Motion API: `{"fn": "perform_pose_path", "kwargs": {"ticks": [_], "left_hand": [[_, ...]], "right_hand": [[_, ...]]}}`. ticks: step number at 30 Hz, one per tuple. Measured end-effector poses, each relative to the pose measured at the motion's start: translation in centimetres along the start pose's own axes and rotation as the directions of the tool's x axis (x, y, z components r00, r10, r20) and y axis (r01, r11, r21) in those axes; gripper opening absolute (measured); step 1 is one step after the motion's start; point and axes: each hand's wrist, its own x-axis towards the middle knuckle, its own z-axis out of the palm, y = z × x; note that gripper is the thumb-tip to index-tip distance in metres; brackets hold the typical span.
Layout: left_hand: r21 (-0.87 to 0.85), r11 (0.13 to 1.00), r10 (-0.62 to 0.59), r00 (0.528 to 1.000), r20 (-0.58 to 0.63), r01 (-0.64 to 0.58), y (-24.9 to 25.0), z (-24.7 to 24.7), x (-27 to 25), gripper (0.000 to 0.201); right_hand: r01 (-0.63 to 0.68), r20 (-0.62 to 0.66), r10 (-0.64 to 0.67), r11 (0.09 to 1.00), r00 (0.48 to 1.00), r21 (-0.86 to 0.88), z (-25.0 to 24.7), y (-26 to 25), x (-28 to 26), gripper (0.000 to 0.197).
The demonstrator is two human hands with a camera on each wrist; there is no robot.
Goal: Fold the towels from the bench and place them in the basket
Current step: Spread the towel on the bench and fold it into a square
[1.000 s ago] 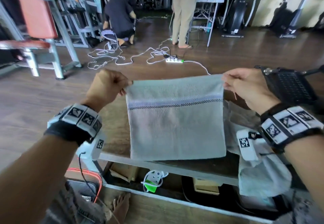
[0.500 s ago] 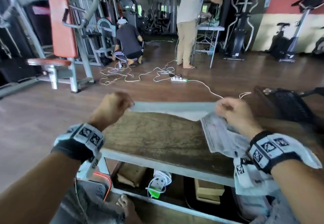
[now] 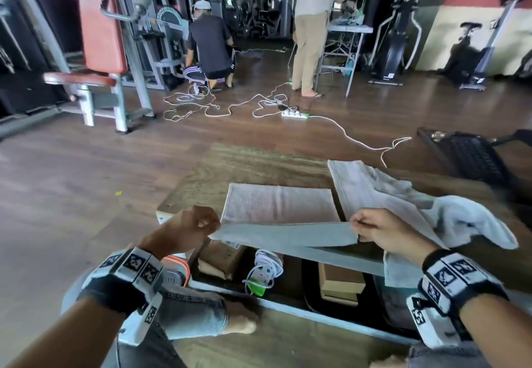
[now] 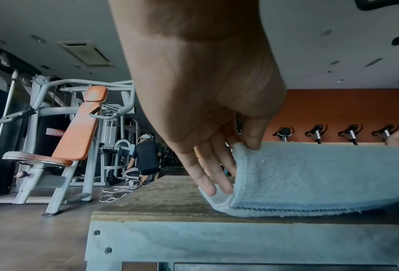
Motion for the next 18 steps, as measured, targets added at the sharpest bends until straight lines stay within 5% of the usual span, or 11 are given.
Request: {"fn": "perform_pose_path", "kwargs": {"ticks": [3, 7, 13, 18], "left_hand": [[0.012, 1.000, 0.009, 1.000, -0.028, -0.009, 0.0, -0.7, 0.8, 0.014], [-0.002, 0.999, -0.053, 0.998, -0.025, 0.053, -0.6, -0.7, 1.9, 0.012], [-0.221, 0.965, -0.158, 0.985, -0.064, 0.140, -1.5, -0.7, 3.8, 0.041], [-0.173, 0.966, -0.178, 0.980, 0.089, 0.191, -1.1, -0.8, 4.0, 0.027]], "right_hand": [[-0.006, 0.036, 0.007, 1.000, 0.999, -0.018, -0.2, -0.3, 1.4, 0.010], [0.089, 0.070, -0.074, 0.963, 0.995, -0.255, -0.4, -0.8, 2.6, 0.010], [0.092, 0.044, -0.089, 0.992, 0.995, -0.082, -0.5, 0.0, 4.6, 0.007], [-0.129, 0.290, 0.115, 0.991, 0.950, 0.029, -1.1, 1.0, 5.0, 0.012]]}}
